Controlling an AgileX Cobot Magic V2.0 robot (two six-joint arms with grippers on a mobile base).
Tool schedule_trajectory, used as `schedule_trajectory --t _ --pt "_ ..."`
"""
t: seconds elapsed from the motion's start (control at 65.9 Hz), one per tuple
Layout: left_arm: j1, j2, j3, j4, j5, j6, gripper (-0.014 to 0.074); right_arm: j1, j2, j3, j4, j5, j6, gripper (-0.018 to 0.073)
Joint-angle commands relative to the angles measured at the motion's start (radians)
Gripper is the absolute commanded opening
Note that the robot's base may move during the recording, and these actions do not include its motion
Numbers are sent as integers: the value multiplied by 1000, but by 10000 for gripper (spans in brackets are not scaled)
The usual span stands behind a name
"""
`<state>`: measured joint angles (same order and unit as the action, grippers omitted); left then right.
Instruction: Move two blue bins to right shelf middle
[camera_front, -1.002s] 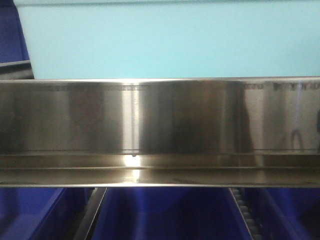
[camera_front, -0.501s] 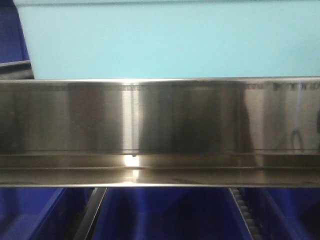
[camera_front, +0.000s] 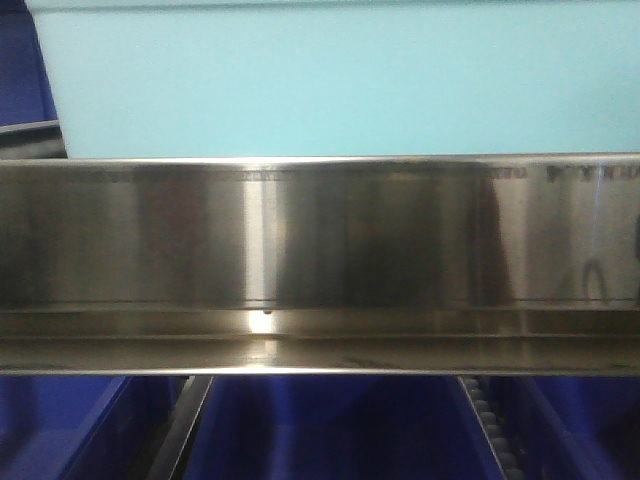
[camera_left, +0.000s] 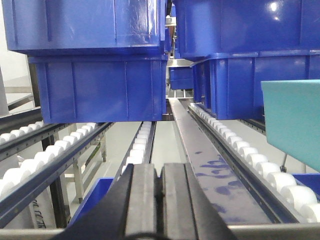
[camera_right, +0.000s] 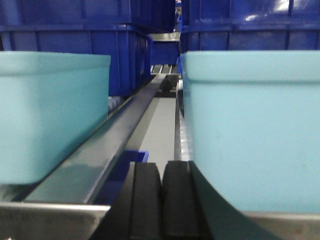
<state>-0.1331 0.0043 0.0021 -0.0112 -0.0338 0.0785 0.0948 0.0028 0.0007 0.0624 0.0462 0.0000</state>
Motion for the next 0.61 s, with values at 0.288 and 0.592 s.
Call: schedule_trajectory --t 0.288,0.592 --pt "-1 -4 -158 -27 -30 3 -108 5 -3 -252 2 90 -9 -162" --pt "-1 204 -496 -27 319 3 272 5 132 -528 2 360 -9 123"
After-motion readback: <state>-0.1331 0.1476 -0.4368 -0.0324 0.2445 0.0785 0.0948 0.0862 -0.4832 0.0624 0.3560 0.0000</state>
